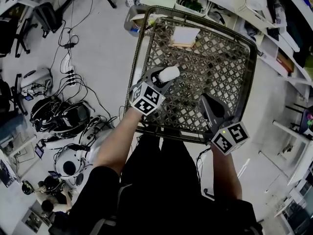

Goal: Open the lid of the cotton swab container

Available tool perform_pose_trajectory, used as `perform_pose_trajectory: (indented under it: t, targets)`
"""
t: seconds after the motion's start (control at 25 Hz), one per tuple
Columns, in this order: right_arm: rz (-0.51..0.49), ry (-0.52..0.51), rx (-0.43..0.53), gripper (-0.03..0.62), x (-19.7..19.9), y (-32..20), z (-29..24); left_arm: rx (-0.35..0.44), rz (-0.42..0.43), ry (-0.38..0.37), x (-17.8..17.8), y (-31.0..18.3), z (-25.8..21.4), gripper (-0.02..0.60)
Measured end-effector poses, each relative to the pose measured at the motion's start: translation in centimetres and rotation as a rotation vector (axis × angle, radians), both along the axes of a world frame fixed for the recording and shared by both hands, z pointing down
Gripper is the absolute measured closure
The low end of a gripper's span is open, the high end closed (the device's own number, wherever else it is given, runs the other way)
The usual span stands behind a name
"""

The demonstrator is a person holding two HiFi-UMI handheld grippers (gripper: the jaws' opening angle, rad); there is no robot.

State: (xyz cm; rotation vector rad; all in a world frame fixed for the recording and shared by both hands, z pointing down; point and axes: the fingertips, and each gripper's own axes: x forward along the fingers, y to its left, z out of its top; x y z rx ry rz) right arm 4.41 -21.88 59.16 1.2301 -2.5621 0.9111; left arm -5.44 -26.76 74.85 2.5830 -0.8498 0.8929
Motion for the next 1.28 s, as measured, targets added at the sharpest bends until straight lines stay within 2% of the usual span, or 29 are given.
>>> perform_pose_trajectory:
  t: [0.2,0.44,0.68,0.92,1.28]
  targets:
    - [-0.004,0.004,0.049,0.583,-0.2,-0.4,-3.2,0.026,0.031,0.035,-0.1,1.5,-4.0,0.38]
    - [-0.047,-0.014,0.077,0.582,-2.6,1.3,-5.8,0.066,0.107,0.089,0.4,3.9,-10.4,0.38]
    - [-0.096,-0.067,0.105,0.515,-5.0,3.2,-8.9,0.056,0.162,0.117,-0.5,6.5,-15.8,0.379]
    - [-0.127,-0.049,0.149,0.45,-6.9,5.6,-12.1,0.042,0.195,0.133,-1.7,9.4,-20.5,0.38]
    - [-0.284,-0.093,0.242,0.384,-7.3,7.5,-15.6,0.056,0.249,0.071,-1.4,12.1,-24.2,0.379]
